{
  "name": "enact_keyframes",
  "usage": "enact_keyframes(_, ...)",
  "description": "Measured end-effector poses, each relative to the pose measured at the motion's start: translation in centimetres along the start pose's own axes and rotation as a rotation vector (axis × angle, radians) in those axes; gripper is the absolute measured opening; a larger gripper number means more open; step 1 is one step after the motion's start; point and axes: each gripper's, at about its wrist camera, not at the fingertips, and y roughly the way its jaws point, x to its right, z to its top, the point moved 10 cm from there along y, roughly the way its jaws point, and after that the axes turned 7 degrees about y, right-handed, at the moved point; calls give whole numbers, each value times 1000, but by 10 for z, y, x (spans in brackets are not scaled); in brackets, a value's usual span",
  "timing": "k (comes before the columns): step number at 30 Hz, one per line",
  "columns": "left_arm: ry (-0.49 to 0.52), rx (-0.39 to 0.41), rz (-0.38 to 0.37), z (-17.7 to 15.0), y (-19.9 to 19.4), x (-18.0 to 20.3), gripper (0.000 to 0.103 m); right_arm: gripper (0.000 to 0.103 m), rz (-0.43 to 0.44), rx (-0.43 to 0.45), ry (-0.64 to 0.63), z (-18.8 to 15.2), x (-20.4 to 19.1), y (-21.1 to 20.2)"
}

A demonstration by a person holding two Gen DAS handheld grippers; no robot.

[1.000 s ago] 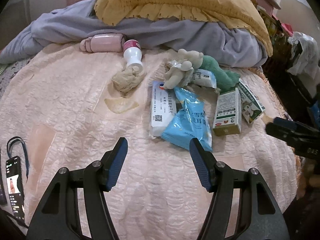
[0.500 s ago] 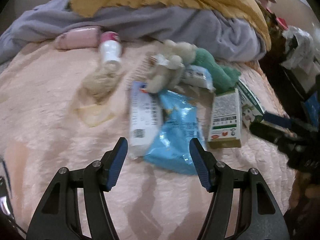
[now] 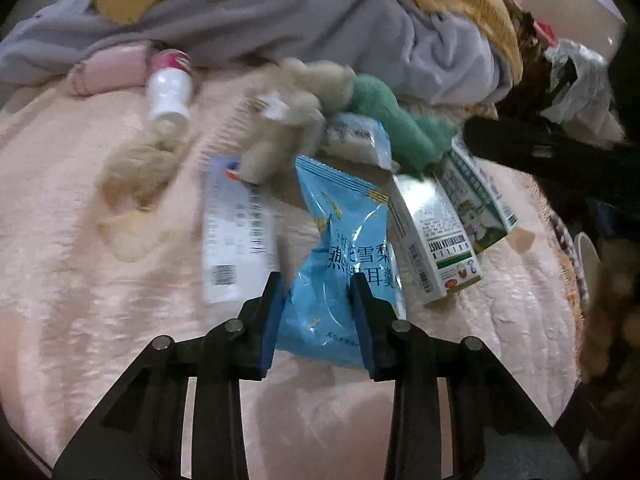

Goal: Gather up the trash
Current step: 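Grasp the blue snack bag with the left tool while the right tool grasps the plush toy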

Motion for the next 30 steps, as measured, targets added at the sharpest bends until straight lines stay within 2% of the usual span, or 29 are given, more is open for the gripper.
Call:
enact_keyframes(2,-20,29,5,0,-16,-12,31,80,8,-6,-10,6,-10,11)
enact_keyframes(7,-54,89,77,-5,-51,-48,31,81,5,-30,-16,26,-36,53)
enact_keyframes(9,-65,99,111,-11,-56,-61,31,81,-22,-36,-20,34,-41,72)
enact_keyframes(13,-100,85,118,-22,-53,-76,31,79,-70,-83,10,38,-37,115)
enact_keyframes(14,-103,85,119,-23,-52,-77,31,74,-52,-106,26,34,-36,123)
enact_keyframes(15,-105,85,117,-24,-50,-76,31,49,-18,-121,49,29,-37,128)
enact_keyframes(16,-106,87,114,-26,-50,-75,31,33,0,-121,59,27,-37,127)
enact_keyframes(18,-105,94,105,-26,-51,-70,31,33,10,-87,45,24,-38,114)
enact_keyframes(22,-101,110,67,-20,-53,-51,31,33,90,-24,4,21,-44,60)
enact_keyframes(24,-94,119,47,-17,-54,-39,31,33,100,-1,-33,15,-44,30)
enact_keyframes(27,-68,130,19,-14,-55,-14,31,33,96,22,-63,0,-34,-9)
enact_keyframes(30,-45,129,-6,-8,-55,12,31,33,136,29,-31,-16,-17,-42)
